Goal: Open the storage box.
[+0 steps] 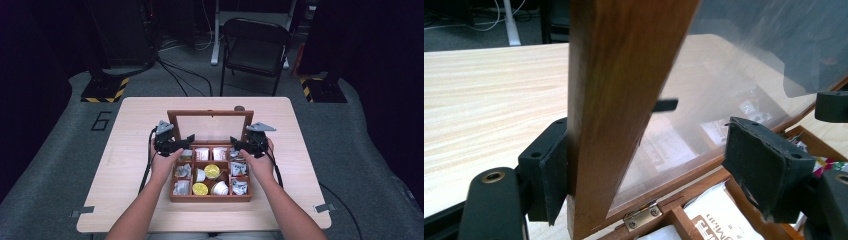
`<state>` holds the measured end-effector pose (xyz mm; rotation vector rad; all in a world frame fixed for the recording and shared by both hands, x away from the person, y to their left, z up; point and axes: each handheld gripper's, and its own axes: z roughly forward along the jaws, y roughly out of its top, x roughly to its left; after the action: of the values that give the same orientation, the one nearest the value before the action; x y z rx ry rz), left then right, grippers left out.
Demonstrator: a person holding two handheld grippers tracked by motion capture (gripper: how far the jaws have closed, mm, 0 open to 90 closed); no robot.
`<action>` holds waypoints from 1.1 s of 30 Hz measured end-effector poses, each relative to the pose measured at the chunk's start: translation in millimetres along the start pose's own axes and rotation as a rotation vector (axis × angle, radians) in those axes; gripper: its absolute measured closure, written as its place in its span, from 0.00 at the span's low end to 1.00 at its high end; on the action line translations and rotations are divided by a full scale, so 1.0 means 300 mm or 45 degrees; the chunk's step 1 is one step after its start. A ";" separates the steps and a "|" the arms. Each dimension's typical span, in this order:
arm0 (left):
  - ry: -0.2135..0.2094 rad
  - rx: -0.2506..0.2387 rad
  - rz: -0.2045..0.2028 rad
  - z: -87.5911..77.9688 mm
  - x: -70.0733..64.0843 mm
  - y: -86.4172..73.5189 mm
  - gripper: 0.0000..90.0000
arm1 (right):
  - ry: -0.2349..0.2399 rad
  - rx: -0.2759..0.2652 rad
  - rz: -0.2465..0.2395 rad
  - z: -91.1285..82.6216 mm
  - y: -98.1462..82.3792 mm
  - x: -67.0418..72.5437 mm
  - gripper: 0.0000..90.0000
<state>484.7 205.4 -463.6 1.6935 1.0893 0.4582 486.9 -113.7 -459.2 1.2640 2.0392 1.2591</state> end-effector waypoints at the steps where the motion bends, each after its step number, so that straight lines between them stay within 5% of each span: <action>1: 0.000 0.000 0.000 0.000 0.000 0.000 0.26 | 0.000 0.000 0.000 0.000 0.000 0.000 0.36; 14: 0.019 0.006 -0.030 0.021 0.005 -0.012 0.27 | 0.021 0.008 0.060 0.011 -0.013 -0.020 0.40; 33: 0.032 0.044 -0.038 0.044 0.024 -0.023 0.31 | 0.007 0.003 0.054 0.026 -0.006 -0.034 0.45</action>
<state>495.1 204.5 -476.4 1.7031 1.1455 0.4450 496.6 -119.3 -465.6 1.3131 2.0277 1.2811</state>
